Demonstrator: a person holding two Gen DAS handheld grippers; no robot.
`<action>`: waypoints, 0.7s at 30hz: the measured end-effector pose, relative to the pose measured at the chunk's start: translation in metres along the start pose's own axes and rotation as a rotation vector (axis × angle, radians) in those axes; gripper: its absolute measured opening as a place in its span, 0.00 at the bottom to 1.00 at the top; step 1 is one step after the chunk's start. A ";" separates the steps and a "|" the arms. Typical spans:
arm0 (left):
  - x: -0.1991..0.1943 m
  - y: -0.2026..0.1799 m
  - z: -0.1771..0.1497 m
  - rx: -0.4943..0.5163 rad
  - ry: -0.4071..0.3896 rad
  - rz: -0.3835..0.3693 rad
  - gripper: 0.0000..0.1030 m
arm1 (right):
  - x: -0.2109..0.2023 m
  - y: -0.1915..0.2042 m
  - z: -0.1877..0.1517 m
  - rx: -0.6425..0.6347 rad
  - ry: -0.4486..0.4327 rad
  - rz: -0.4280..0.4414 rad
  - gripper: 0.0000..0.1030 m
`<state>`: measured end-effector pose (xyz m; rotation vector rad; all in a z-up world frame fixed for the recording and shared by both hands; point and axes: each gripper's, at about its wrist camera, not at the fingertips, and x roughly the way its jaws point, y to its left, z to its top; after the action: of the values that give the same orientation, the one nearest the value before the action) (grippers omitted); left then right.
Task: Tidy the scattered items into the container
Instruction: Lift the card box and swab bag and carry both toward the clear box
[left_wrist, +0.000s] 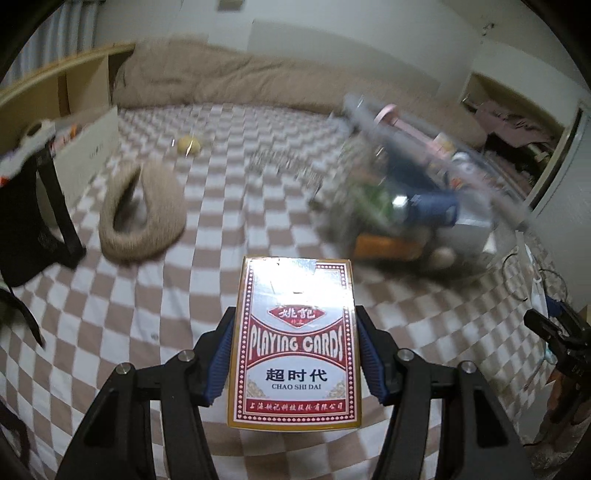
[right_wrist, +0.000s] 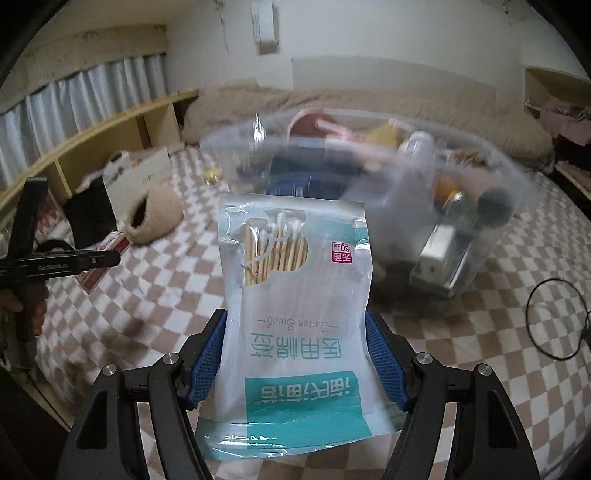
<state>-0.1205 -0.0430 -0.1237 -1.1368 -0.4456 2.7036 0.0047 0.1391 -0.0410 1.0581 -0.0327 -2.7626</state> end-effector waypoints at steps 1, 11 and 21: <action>-0.005 -0.003 0.004 0.011 -0.015 0.001 0.58 | -0.007 -0.001 0.003 0.001 -0.014 0.000 0.71; -0.058 -0.032 0.055 0.017 -0.121 -0.005 0.58 | -0.063 -0.010 0.041 -0.022 -0.117 -0.015 0.71; -0.079 -0.071 0.099 0.056 -0.203 -0.055 0.58 | -0.073 -0.051 0.074 0.063 -0.145 0.019 0.71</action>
<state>-0.1340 -0.0187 0.0189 -0.8274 -0.4195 2.7755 0.0000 0.1985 0.0582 0.8643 -0.1496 -2.8330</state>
